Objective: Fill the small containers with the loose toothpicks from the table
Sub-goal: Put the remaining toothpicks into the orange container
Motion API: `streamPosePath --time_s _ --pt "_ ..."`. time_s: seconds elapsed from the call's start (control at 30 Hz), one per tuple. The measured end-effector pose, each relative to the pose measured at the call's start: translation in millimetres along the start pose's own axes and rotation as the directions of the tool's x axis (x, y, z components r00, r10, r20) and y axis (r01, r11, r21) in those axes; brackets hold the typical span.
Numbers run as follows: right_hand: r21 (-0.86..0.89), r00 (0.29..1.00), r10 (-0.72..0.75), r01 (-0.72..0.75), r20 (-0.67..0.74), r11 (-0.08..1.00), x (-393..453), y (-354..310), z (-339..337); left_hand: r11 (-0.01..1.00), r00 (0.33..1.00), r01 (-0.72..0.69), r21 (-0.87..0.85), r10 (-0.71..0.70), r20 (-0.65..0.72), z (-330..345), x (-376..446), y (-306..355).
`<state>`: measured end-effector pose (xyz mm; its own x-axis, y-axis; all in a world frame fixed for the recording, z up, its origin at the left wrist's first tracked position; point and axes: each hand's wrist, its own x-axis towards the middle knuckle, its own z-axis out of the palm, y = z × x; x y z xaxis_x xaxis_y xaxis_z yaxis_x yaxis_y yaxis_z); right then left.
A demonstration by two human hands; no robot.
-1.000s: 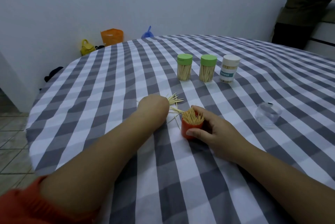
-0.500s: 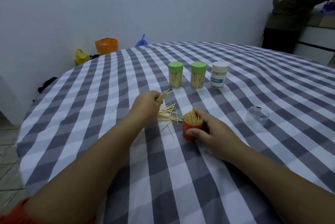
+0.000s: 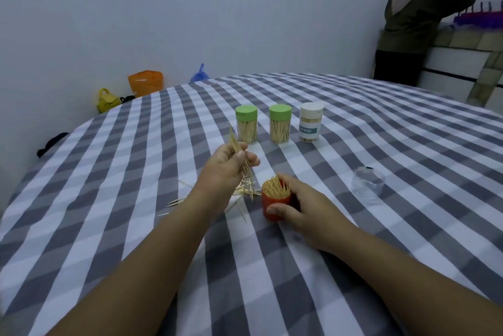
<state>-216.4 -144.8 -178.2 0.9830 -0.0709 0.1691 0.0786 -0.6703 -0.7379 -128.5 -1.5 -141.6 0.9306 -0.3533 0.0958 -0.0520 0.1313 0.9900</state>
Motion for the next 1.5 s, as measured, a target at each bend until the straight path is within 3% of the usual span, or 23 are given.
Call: streamPosePath --time_s 0.17,0.43,0.57,0.73,0.9,1.07,1.2,1.37,1.5 --pt "-0.009 1.0 -0.015 0.015 0.005 1.0 0.1 0.2 -0.9 0.994 0.995 -0.085 -0.07 0.088 0.047 5.0 -7.4 4.1" --pt "0.027 0.998 -0.053 0.054 -0.04 0.998 -1.1 -1.2 -3.5 0.991 0.969 -0.019 0.136 -0.015 0.248 19.8 -24.9 -4.7" --pt "0.024 0.997 -0.062 0.063 -0.05 0.998 -2.0 -1.6 -5.2 0.963 0.974 -0.079 0.257 0.02 0.226 18.8 -26.1 -6.7" --pt "0.026 0.997 -0.06 0.061 -0.054 0.998 -2.2 -2.1 -5.2 0.963 0.977 -0.07 0.261 0.013 0.214 24.4 -28.9 -14.3" --pt "0.036 0.998 -0.041 0.043 -0.041 0.998 -3.0 -4.1 -5.4 0.848 0.956 -0.144 0.51 -0.015 0.293 28.2 -27.5 -21.4" --pt "0.034 0.998 -0.056 0.057 -0.036 0.998 -2.7 -2.9 -6.4 0.968 0.975 -0.115 0.223 0.067 0.213 25.1 -29.3 -9.1" --pt "0.036 0.998 -0.054 0.056 -0.044 0.998 -1.9 -0.5 -5.7 0.961 0.981 -0.108 0.254 0.062 0.182 20.9 -24.2 -11.1" --pt "0.056 0.998 -0.055 0.057 -0.029 0.997 -1.3 1.4 -5.3 0.983 0.992 0.03 0.182 -0.051 0.117 17.9 -21.9 -11.0" --pt "0.05 0.999 -0.046 0.046 -0.002 0.998 -2.5 -0.2 -8.3 0.984 0.981 0.043 0.171 -0.074 0.179 13.9 -22.0 -11.0"
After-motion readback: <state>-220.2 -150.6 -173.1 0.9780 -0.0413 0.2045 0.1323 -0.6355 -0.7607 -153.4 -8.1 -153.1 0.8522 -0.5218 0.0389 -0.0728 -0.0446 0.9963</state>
